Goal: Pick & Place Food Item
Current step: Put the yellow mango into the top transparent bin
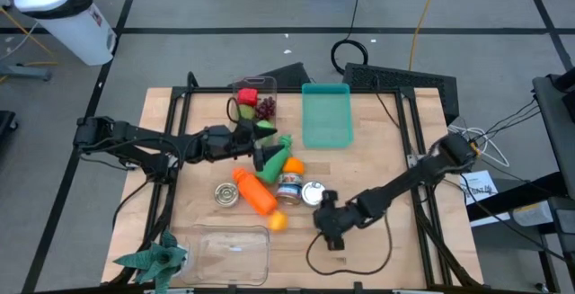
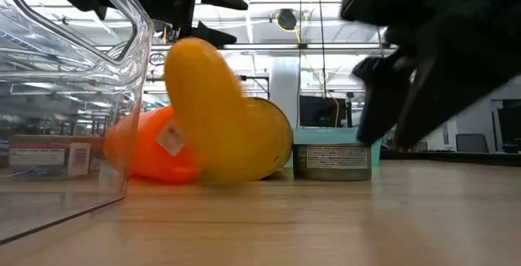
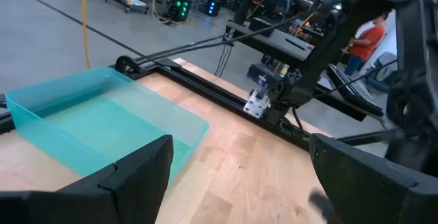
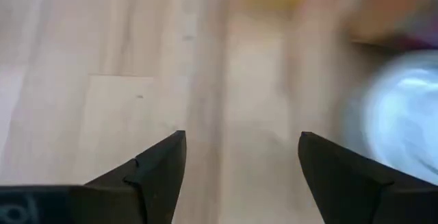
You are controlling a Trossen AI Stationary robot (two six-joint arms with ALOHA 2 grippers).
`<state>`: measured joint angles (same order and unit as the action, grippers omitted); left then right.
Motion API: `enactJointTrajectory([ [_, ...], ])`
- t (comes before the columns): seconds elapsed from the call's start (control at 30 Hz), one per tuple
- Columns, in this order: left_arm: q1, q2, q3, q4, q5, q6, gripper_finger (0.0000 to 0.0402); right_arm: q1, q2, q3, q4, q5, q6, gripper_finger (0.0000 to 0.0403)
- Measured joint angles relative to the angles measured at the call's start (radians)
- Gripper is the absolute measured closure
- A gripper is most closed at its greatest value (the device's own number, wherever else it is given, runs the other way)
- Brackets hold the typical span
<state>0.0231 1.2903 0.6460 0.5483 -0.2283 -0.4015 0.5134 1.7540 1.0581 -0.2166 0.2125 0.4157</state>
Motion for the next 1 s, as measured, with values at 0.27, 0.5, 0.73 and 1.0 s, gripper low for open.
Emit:
enactJointTrajectory([
  [0.27, -0.033, 0.0, 0.0, -0.048, 0.002, 0.0, 0.005, 0.081, -0.125, 0.0, 0.039, 0.239, 0.033, 0.014],
  [0.5, -0.058, 0.0, 0.0, -0.058, 0.003, -0.005, 0.005, 0.09, -0.081, -0.023, 0.295, 0.195, -0.151, 0.014],
  [0.73, -0.058, 0.0, 0.0, -0.058, 0.001, -0.006, 0.005, 0.056, 0.04, -0.024, 0.308, 0.081, -0.206, 0.014],
  [1.0, -0.058, 0.0, 0.0, -0.058, -0.005, -0.004, 0.005, 0.043, 0.107, -0.023, 0.303, 0.077, -0.253, 0.014],
])
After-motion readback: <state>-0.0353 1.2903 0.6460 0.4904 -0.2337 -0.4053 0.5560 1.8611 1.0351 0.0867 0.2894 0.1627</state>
